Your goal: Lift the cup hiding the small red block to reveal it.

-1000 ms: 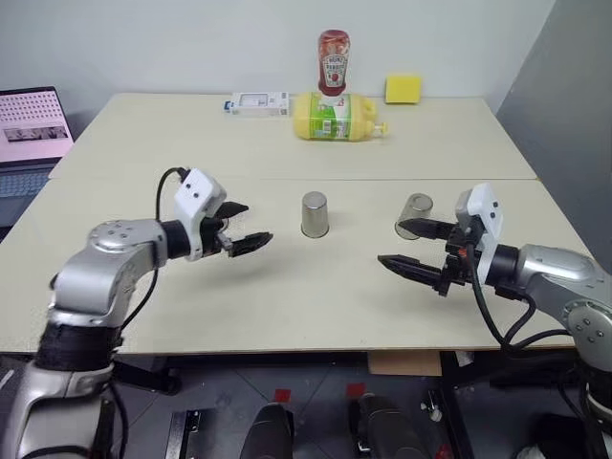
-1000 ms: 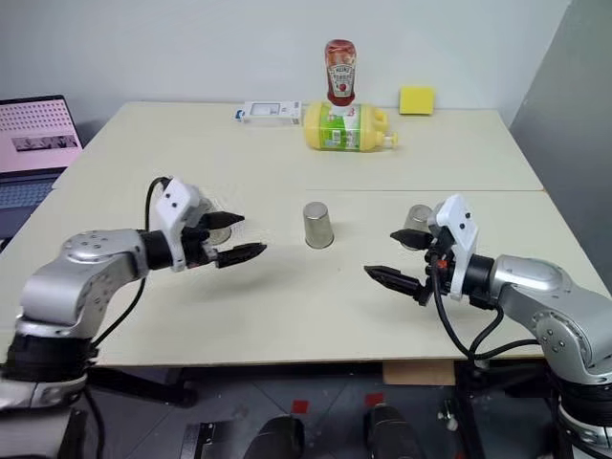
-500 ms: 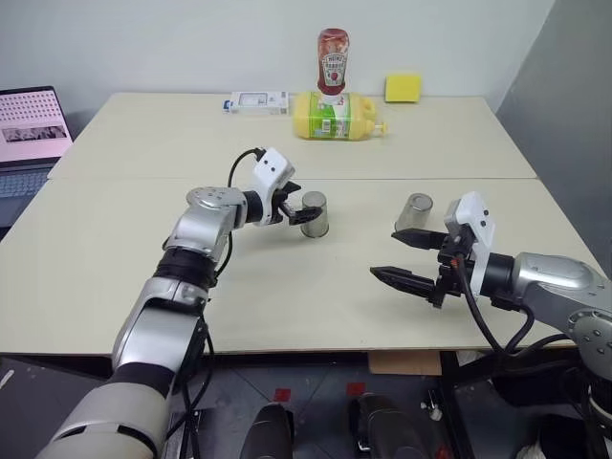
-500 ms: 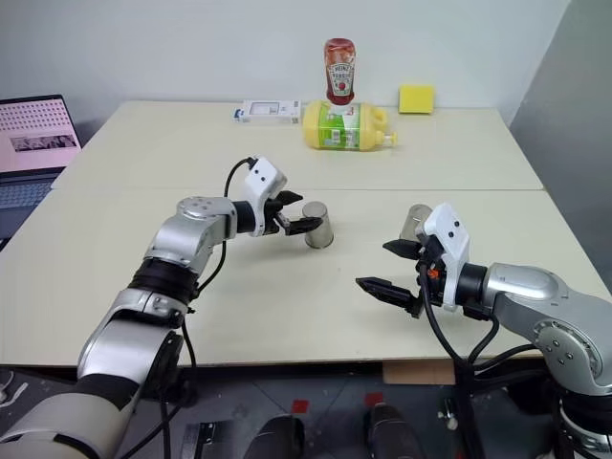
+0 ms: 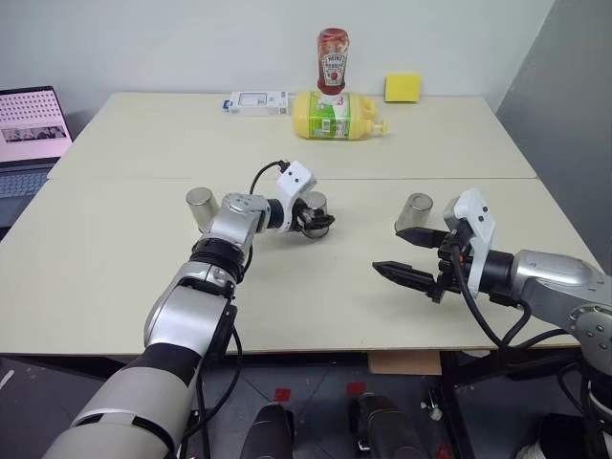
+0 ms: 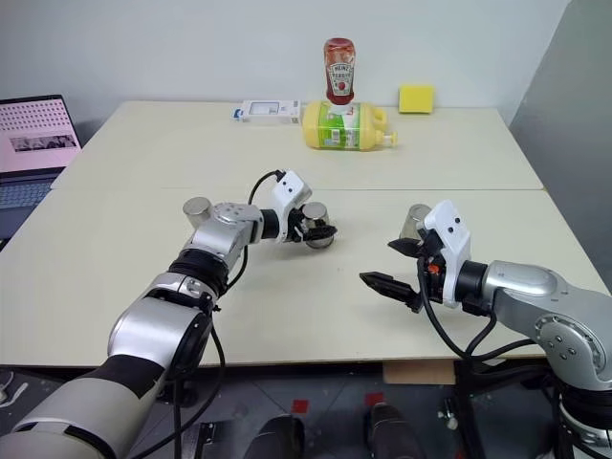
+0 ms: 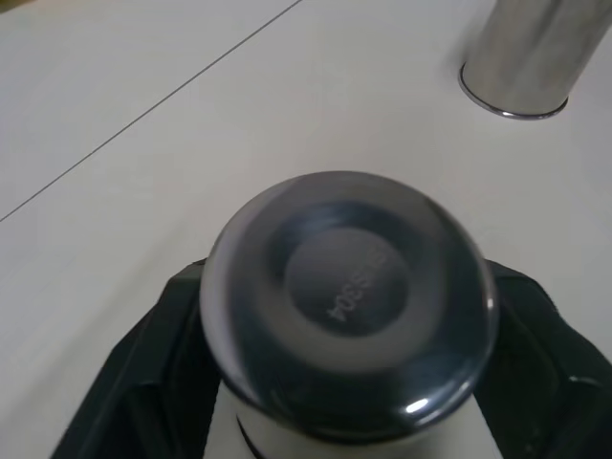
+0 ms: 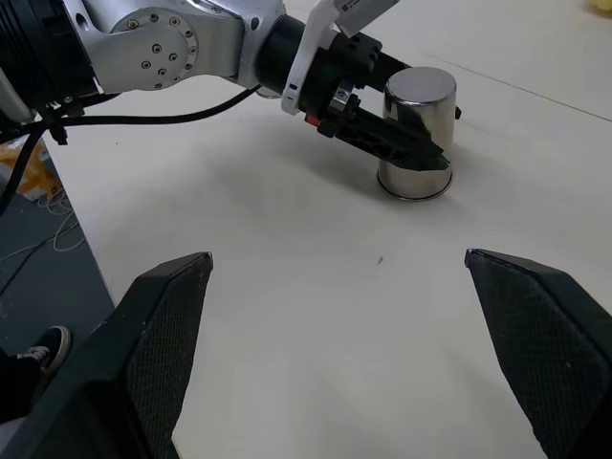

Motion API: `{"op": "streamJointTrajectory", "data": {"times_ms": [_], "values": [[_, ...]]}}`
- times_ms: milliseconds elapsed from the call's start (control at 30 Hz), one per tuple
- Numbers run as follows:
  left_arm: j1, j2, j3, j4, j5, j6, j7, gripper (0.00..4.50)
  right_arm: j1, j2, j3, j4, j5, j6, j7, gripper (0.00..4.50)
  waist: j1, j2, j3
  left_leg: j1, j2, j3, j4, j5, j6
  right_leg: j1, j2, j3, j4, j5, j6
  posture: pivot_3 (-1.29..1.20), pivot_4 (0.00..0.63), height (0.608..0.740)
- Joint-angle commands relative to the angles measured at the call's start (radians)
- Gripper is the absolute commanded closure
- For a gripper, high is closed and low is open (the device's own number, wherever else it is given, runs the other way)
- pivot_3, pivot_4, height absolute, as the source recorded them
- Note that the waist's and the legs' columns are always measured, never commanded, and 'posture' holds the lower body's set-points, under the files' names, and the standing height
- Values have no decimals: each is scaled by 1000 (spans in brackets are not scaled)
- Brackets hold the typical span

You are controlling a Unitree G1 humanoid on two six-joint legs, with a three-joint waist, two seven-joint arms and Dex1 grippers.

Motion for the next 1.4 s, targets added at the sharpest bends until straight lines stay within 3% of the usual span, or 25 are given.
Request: {"op": "streamJointTrajectory", "data": {"times_ms": [33, 267, 433, 567, 833, 900, 1067, 1400], "values": [[-29, -4, 32, -13, -2, -23, -16, 1753, 0, -13, -17, -26, 6, -9, 2, 0, 0, 0, 0, 0, 0, 0, 0, 0, 0, 0, 0, 0, 0, 0, 0, 0, 150, 740], [50, 81, 90, -305, -39, 76, -31, 1779, 3, -17, -6, -34, -5, -15, 7, 0, -4, 0, 0, 0, 0, 0, 0, 0, 0, 0, 0, 0, 0, 0, 0, 0, 150, 740], [236, 190, 157, -628, -63, 317, 41, 1779, 17, -20, 4, -30, -23, -32, 15, 0, -9, 0, 0, 2, 1, 0, -1, 0, 0, 0, 0, 0, 1, 0, 0, 0, 150, 740], [342, 232, 168, -718, -54, 404, 92, 1779, 11, -13, 18, -22, -32, -40, 24, 0, -10, 0, 0, 3, 1, -2, 0, 0, 0, 1, 0, -1, 1, 0, 0, 0, 150, 740], [383, 225, 158, -716, -53, 445, 143, 1782, -9, -18, 28, -8, -42, -42, 47, 0, 4, 0, 0, 1, 0, -3, 2, 0, 0, 2, 0, -1, 0, 0, 1, 0, 150, 740], [378, 222, 155, -696, -48, 433, 152, 1068, -12, -19, 30, -7, -41, -41, 47, 0, 4, 0, 0, 1, 0, -3, 2, 0, 0, 2, 0, -1, 0, 0, 1, 0, 150, 740], [352, 221, 172, -711, -69, 436, 156, 45, -14, -16, 28, -10, -35, -34, 44, 0, 3, 0, 0, 1, 0, -3, 2, 0, 0, 1, 0, -2, 0, 0, 1, 0, 150, 740], [337, 321, 242, -1000, -145, 548, 127, 45, -28, 11, 7, 2, -29, -53, 32, 0, 2, 0, 0, 0, 0, -3, 1, 0, 0, 1, 0, -1, 0, 0, 1, 0, 150, 740]]}}
